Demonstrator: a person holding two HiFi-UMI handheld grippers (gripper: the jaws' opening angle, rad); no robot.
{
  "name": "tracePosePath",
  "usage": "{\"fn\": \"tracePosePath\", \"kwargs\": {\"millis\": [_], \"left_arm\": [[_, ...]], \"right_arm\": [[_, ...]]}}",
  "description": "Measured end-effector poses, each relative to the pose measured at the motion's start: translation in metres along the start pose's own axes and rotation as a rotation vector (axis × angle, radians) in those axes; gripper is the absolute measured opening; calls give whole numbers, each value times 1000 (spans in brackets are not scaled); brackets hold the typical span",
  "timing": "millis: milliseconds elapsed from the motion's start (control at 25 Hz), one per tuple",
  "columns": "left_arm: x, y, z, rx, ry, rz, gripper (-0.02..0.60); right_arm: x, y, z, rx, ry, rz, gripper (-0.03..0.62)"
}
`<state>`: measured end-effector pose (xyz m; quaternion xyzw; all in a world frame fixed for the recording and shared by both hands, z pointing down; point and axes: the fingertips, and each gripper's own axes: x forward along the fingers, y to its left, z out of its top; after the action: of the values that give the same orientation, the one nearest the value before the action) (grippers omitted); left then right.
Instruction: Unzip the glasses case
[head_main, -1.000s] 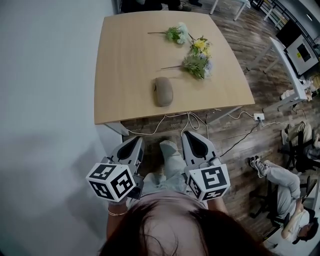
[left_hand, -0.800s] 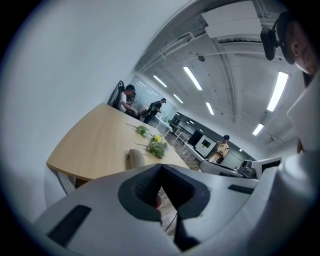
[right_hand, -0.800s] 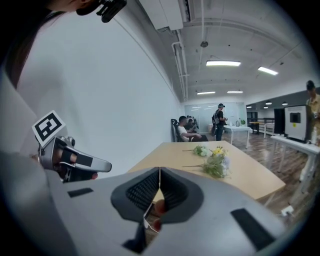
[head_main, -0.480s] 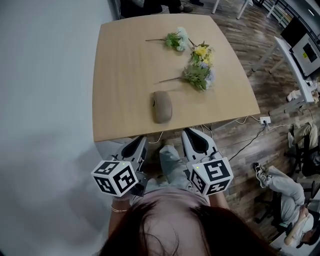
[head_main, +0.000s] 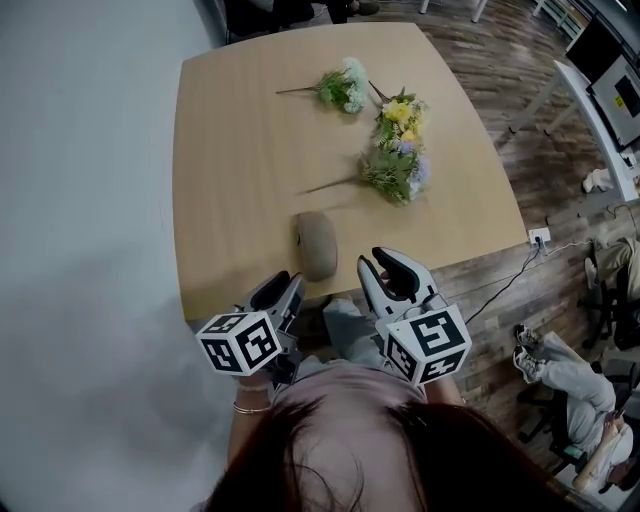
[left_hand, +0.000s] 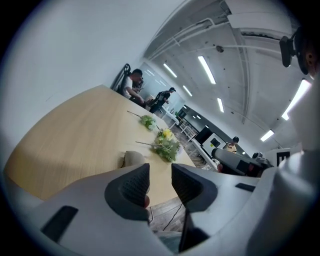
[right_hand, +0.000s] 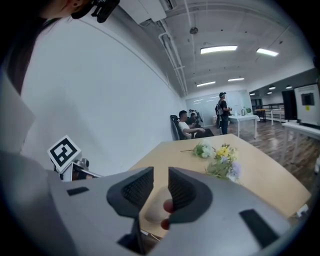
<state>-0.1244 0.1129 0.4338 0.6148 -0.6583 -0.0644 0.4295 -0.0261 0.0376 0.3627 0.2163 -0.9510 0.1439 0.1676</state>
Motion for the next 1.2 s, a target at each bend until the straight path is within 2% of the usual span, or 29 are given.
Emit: {"fn": "tracePosePath", "kwargs": {"millis": [400,640,720,800,920,1200], "left_arm": [[87,58,-23,-73,156,100,232],[122,75,-43,-192,248,76,266],[130,79,-49,-210,280,72,270],[134,81,-54,-227,309,62,302],[141,77,-57,-219,346,55,332],[157,60,-62,-168,423,40,337]], "right_arm": [[45,-49,19,7,-2,15,87],[64,-73,24,12,0,17,87],[69,-79,25,16,-1,20,87],[74,-84,25,20,-1,26,87],[78,-91,27,27,-2,32,87],[86,-105,28,47,-8,32,87]]}}
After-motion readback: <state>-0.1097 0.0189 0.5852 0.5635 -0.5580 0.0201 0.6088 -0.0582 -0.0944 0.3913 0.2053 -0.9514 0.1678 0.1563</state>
